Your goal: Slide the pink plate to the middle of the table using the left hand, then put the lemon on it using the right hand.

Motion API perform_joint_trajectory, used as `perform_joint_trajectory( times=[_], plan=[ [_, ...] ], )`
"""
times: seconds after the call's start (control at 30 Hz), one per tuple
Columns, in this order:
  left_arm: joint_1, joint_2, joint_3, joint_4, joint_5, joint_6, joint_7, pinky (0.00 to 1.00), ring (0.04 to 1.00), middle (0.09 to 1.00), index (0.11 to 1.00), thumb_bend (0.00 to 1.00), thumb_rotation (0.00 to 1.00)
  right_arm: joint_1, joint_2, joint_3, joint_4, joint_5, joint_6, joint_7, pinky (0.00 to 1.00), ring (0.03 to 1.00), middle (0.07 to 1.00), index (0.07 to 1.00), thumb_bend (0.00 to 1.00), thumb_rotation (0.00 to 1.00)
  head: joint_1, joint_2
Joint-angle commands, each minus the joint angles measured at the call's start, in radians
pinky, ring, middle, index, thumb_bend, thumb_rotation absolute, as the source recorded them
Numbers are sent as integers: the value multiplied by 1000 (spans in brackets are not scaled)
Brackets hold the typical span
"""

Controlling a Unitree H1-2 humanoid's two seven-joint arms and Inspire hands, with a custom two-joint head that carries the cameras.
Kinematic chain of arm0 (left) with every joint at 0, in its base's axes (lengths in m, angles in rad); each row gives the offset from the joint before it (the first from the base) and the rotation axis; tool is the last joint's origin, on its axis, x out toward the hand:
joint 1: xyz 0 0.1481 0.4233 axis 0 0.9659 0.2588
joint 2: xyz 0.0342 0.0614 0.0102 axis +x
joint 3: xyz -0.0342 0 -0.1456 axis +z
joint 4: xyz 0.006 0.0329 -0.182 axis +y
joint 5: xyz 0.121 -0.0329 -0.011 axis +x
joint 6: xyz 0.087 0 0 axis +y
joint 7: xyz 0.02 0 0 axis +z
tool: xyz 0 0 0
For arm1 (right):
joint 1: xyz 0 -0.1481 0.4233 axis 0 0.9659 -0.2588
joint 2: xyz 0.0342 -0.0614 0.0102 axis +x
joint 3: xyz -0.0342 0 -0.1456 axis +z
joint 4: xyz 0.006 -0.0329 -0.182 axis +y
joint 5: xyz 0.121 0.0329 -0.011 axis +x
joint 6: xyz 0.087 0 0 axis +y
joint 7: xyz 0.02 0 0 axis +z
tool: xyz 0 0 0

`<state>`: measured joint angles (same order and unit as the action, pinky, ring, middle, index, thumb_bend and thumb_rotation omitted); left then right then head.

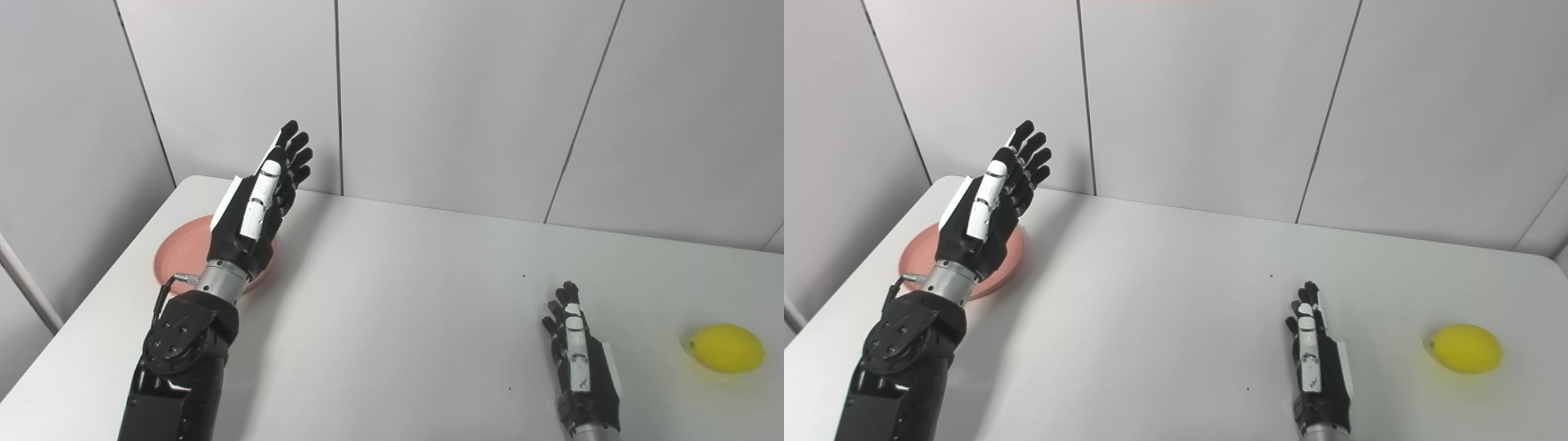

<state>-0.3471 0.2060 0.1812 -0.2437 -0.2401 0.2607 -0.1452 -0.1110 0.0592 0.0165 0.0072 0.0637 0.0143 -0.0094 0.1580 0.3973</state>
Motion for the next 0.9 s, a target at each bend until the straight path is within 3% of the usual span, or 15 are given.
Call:
perform_joint_trajectory(
  times=[0.0, 0.37, 0.87],
  plan=[
    [-65, 46, 21, -11, -9, -40, 3, 1000, 1000, 1000, 987, 456, 1000, -9, -5, -3, -19, 4, -24, 10, 1000, 991, 995, 1000, 273, 1000, 4, 3],
    [-102, 86, 110, 19, -50, -18, 54, 1000, 987, 982, 973, 430, 1000, -8, -11, -2, -23, 3, -23, 10, 1000, 989, 993, 1000, 269, 1000, 15, 5],
    [-116, 215, 194, 154, -91, -59, 38, 1000, 1000, 1000, 992, 422, 1000, -7, -21, -2, -38, 16, -1, 19, 1000, 996, 997, 1000, 257, 1000, 28, 8]
  ],
)
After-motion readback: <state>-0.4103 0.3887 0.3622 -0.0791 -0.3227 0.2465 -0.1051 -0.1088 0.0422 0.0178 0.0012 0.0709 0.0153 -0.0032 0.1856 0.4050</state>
